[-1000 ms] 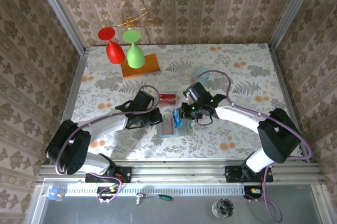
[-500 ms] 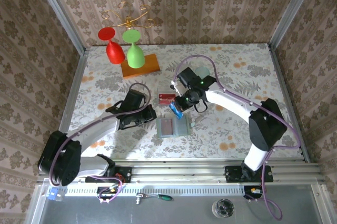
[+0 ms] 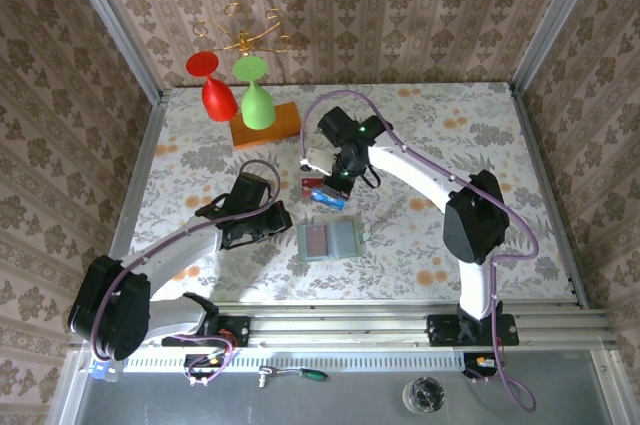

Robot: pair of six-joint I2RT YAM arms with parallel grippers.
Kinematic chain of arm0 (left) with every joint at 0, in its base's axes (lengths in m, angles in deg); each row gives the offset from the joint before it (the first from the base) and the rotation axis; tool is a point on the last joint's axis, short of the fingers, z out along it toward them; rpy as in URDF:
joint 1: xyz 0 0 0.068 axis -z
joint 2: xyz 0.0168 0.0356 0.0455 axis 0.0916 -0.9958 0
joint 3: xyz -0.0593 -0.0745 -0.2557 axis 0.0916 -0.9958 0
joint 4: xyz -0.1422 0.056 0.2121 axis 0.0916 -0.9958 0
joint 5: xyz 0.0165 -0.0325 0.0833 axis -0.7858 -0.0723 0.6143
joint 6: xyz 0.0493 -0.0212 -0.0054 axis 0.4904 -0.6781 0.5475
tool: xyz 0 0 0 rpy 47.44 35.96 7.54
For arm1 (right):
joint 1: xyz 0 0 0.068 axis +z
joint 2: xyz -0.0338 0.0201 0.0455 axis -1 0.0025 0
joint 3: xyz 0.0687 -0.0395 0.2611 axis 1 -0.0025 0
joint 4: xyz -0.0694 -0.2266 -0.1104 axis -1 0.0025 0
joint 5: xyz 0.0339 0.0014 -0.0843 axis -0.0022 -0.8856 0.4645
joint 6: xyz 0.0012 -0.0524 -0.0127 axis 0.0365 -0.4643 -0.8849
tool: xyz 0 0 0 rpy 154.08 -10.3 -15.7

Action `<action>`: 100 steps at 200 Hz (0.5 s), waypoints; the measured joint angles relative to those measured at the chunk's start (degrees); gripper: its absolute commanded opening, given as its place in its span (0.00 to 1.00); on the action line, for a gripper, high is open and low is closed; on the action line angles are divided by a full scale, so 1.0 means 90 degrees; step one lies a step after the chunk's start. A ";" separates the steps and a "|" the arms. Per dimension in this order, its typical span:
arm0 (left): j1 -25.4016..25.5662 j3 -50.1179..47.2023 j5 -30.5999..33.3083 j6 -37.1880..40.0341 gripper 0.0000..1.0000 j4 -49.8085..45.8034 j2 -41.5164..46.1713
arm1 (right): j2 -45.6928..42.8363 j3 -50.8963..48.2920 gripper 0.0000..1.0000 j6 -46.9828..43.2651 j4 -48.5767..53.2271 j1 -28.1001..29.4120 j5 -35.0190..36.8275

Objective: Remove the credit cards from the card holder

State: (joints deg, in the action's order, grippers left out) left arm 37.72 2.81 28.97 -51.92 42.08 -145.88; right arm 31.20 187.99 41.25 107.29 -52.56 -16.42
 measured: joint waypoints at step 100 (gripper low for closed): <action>0.0000 0.0104 0.0036 0.0007 0.06 -0.0374 0.0024 | 0.1766 0.2900 0.00 -0.1304 0.0996 -0.0512 0.0202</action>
State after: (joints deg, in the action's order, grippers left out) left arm 37.72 3.75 29.29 -51.85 38.72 -145.66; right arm 47.09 214.09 29.52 116.26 -57.17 -14.61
